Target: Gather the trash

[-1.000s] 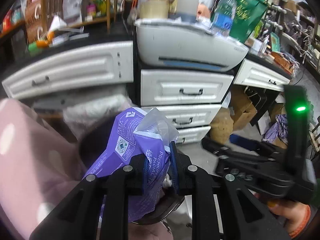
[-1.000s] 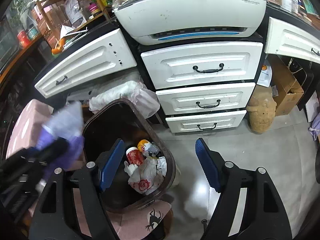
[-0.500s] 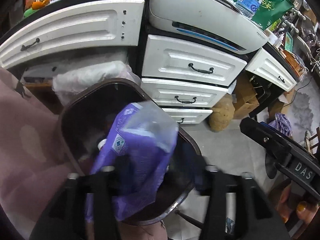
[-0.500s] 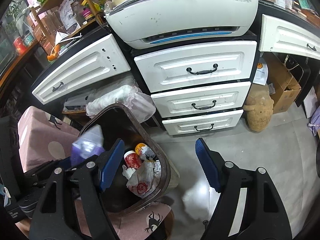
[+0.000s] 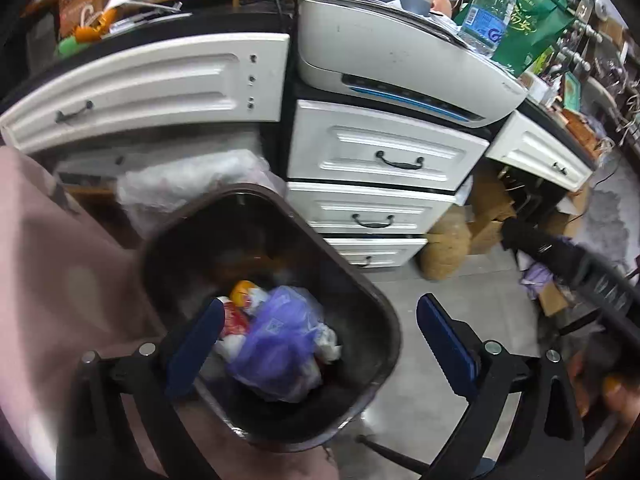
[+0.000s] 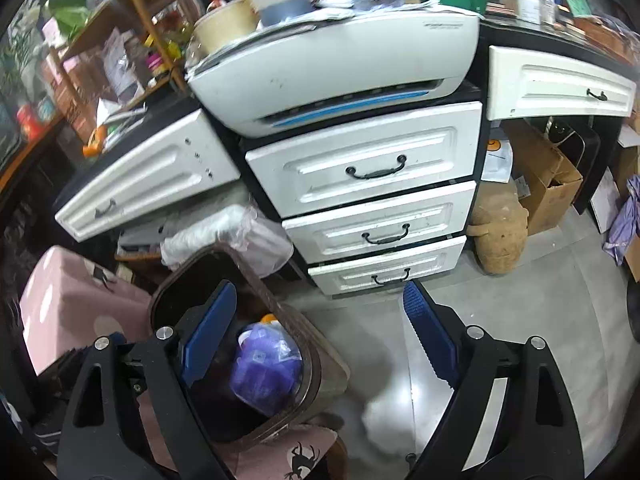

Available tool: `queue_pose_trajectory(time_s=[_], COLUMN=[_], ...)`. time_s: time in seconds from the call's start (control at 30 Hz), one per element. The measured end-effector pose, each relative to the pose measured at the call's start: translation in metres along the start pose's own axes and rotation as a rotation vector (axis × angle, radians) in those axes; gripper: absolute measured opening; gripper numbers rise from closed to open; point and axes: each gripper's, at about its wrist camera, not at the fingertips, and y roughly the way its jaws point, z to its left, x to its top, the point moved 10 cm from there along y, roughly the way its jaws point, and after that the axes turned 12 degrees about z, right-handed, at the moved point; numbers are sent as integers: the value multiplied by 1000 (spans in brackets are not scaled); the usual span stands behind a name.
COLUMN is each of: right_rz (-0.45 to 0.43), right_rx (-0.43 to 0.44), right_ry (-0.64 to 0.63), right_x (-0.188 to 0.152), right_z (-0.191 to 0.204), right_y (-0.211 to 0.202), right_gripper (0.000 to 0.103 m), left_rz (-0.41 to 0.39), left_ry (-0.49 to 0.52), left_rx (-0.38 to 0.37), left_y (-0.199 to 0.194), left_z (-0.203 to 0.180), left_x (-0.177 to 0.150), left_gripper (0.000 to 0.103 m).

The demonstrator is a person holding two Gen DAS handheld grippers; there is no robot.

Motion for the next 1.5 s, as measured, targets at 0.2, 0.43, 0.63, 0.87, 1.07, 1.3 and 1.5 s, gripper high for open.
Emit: queue_pose_trajectory(time_s=[0.2, 0.43, 0.63, 0.87, 1.07, 1.3, 1.5], right_rz=[-69, -253, -373, -376, -402, -482, -524], right_rx=[16, 28, -1, 54, 63, 69, 75], right_ry=[-20, -171, -299, -346, -427, -463, -479], right_x=[5, -5, -46, -102, -146, -176, -181], right_z=[10, 54, 91, 110, 126, 126, 129], right_y=[-31, -106, -160, -181, -198, -221, -232], right_gripper=[85, 96, 97, 97, 97, 97, 97], left_rz=[-34, -161, -331, -425, -450, -531, -573], left_ry=[2, 1, -23, -142, -175, -213, -226], left_rx=[40, 124, 272, 435, 418, 453, 454], left_y=[-25, -90, -163, -217, -233, -254, -263], left_z=[4, 18, 41, 70, 66, 61, 56], left_x=[-2, -19, -53, -106, -141, -173, -182], left_gripper=[95, 97, 97, 97, 97, 97, 97])
